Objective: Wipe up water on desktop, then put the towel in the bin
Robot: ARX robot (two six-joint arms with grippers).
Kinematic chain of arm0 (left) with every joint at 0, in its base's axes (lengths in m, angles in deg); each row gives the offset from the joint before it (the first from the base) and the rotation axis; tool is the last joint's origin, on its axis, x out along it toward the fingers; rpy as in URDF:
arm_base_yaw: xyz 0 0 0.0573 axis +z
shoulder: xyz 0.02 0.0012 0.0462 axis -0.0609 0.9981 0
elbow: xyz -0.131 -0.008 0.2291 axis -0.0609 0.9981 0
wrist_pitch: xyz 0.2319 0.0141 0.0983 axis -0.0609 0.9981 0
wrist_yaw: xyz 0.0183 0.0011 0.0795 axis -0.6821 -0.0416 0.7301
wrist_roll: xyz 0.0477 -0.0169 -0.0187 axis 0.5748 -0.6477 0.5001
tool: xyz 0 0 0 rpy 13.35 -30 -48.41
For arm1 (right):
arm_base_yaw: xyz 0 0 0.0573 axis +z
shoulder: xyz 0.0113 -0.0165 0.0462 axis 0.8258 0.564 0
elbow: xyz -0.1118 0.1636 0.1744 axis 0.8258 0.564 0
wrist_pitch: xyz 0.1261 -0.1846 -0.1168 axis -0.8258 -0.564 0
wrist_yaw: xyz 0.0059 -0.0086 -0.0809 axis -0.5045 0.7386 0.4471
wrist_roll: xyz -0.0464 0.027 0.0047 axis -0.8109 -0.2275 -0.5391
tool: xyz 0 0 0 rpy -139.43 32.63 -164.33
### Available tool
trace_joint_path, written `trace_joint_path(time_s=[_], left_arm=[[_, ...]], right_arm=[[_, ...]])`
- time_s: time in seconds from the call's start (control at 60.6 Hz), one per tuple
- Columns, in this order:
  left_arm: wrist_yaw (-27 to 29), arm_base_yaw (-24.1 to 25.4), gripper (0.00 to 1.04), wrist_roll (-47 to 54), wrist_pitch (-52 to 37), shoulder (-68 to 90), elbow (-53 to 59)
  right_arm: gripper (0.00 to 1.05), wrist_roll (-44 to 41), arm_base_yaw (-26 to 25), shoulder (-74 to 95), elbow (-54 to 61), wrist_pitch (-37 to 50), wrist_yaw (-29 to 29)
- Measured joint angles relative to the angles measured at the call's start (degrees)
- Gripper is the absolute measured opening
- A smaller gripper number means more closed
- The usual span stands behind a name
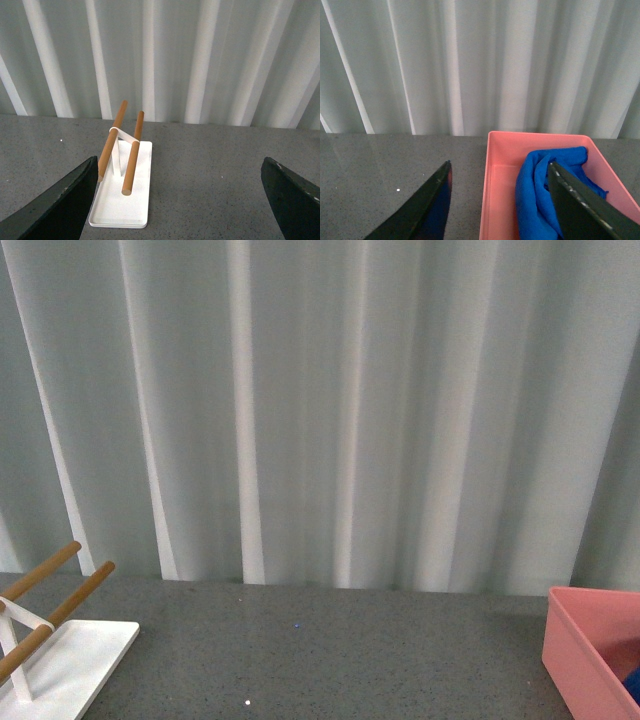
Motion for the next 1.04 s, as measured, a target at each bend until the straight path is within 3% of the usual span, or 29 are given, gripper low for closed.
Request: trace_joint_path(time_s=[0.148,0.181,1.039], left_arm=[[0.02,0.00,0.98,0.00,0.00,0.00,0.00],[0.02,0.00,0.98,0.00,0.00,0.00,0.00],[0.00,0.00,0.98,0.00,0.00,0.00,0.00]], right_arm=[[0.98,0.00,0.00,0.00,0.00,0.00,0.00],[1.00,0.07,0.00,0.00,0.00,0.00,0.00],[0.98,0.07,0.00,0.00,0.00,0.00,0.00]])
